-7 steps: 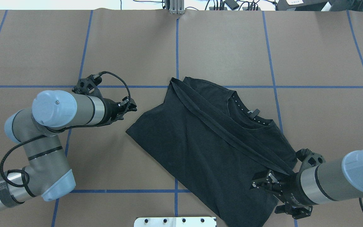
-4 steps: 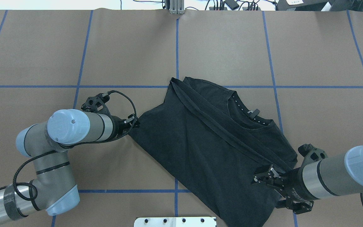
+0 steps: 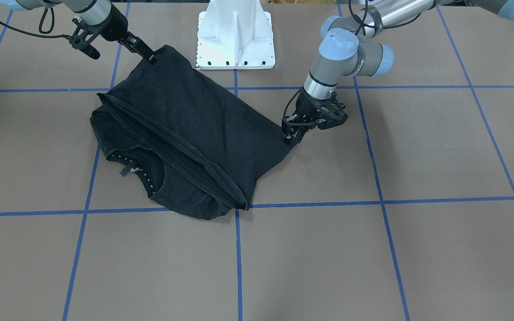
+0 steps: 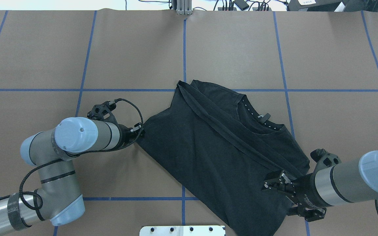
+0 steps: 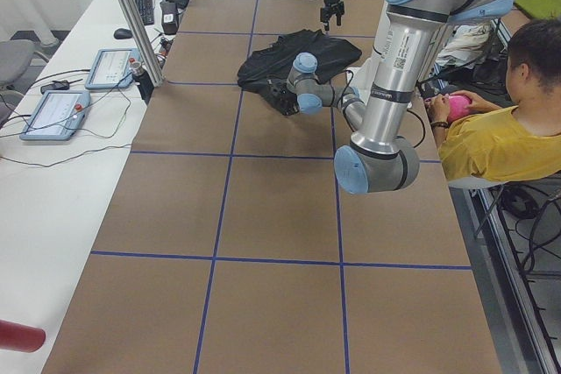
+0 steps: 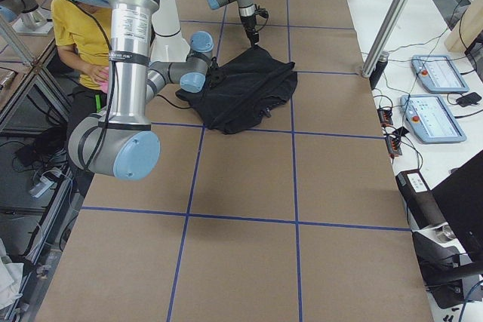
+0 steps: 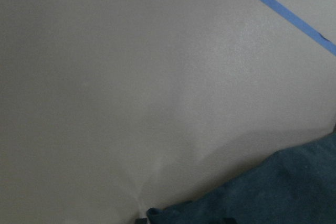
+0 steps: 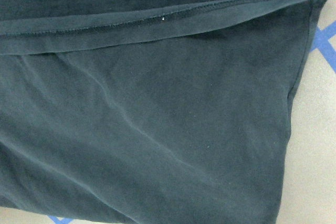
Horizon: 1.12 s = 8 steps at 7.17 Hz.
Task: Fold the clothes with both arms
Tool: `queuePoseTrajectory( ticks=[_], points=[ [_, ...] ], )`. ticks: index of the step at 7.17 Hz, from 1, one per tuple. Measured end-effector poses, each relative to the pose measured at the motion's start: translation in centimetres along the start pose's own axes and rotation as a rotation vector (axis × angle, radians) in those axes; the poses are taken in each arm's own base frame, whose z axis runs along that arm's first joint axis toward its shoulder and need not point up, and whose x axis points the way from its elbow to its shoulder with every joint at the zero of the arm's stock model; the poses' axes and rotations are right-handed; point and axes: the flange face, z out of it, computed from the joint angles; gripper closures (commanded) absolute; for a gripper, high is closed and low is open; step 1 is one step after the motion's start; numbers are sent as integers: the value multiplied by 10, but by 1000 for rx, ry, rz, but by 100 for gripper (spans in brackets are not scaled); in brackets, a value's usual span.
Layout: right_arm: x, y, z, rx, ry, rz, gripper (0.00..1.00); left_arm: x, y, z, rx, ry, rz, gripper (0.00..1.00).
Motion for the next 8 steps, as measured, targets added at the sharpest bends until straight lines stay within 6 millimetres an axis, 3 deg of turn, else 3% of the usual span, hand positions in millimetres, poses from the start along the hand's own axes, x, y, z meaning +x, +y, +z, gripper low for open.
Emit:
queuePoseTrajectory(
  ticks=[4,5,6,8],
  points=[
    [-2,-5,-3,11,-8,8,0,13,-10,-16,16,21,12,100],
    [-3,-8,-6,16,-13,12,0,26,-34,-22,52,38,47,100],
    [-5,-11,-9,19,-19,16,0,47,-76,-27,110,52,87,100],
    [-8,-18,-17,18,-27,28,0,101,-162,-9,213,70,108,100]
  ],
)
